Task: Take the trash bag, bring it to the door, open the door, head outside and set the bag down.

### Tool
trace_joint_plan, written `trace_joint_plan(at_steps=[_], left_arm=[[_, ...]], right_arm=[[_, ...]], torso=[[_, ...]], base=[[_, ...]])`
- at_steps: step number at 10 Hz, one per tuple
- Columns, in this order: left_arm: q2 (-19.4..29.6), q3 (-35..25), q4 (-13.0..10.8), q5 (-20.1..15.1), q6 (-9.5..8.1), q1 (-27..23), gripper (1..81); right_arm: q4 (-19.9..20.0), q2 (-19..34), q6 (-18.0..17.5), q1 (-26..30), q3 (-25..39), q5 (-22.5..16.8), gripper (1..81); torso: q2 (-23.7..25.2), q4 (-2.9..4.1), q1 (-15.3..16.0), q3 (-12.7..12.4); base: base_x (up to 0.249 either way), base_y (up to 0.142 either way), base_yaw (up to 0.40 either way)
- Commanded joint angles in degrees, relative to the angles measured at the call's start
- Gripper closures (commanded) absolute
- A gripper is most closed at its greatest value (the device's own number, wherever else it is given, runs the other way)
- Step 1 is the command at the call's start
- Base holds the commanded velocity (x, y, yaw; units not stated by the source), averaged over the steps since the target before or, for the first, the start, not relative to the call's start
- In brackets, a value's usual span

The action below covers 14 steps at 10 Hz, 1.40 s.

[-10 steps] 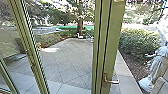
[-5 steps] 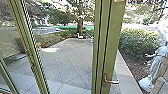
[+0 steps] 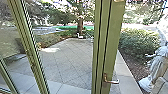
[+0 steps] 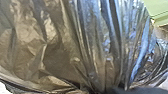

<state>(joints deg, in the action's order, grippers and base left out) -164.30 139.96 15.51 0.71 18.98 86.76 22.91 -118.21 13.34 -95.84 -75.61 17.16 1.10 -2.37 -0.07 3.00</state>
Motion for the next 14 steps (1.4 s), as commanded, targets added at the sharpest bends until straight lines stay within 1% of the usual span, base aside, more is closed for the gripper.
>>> trace_joint_plan(at_steps=[1,3,4,6,7,10,11,12,13,14], left_arm=[[-0.2,-0.6,0.5,-4.2,-0.08,-2.1,81.1],[-0.4,-0.4,0.6,-4.1,-0.08,-2.1,81.1],[-0.5,-0.3,0.5,-4.1,-0.08,-2.1,81.1],[-1.0,0.1,0.4,-4.1,-0.08,-2.2,81.1],[-1.5,0.6,0.3,-4.1,-0.08,-2.3,81.1],[-2.7,3.1,0.4,-4.1,-0.08,-2.3,81.1],[-3.1,3.7,0.4,-4.1,-0.08,-2.3,81.1],[-3.5,4.4,0.4,-4.1,-0.08,-2.3,81.1],[-3.8,5.1,0.4,-4.1,-0.08,-2.3,81.1],[-3.8,5.5,0.4,-4.1,-0.08,-2.4,81.1]], right_arm=[[-1.6,10.6,0.4,5.8,9.3,-1.9,1.0],[-0.6,16.2,0.3,7.9,13.7,-1.5,1.0],[0.0,18.3,0.4,9.4,15.2,-0.4,1.0],[5.0,22.6,0.3,14.1,19.0,-1.2,1.0],[7.1,24.7,0.3,16.4,21.2,-2.7,1.0],[9.3,29.2,0.3,23.8,25.0,-8.1,1.0],[9.2,30.0,0.4,26.5,25.1,-10.6,1.0],[6.6,30.7,0.7,29.4,24.9,-14.1,1.0],[4.1,31.7,0.7,31.7,25.2,-16.2,1.0],[4.3,32.7,0.6,35.0,24.6,-18.0,1.0]], torso=[[0.0,0.00,0.1,0.0],[0.0,0.00,0.1,0.0],[0.0,0.00,0.1,0.0],[0.0,0.00,0.1,0.0],[0.0,0.00,0.1,0.0],[0.0,0.00,0.1,0.0],[0.0,0.00,0.1,0.0],[0.0,0.00,0.1,0.0],[0.0,0.00,0.1,0.0],[0.0,0.00,0.1,0.0]], base=[[0.000,0.000,0.000],[0.000,0.000,0.000],[0.000,0.000,0.000],[0.000,0.000,0.000],[0.000,0.000,0.000],[0.000,0.000,0.000],[0.000,0.000,0.000],[0.000,0.000,0.000],[0.000,0.000,0.000],[0.000,0.000,0.000]])
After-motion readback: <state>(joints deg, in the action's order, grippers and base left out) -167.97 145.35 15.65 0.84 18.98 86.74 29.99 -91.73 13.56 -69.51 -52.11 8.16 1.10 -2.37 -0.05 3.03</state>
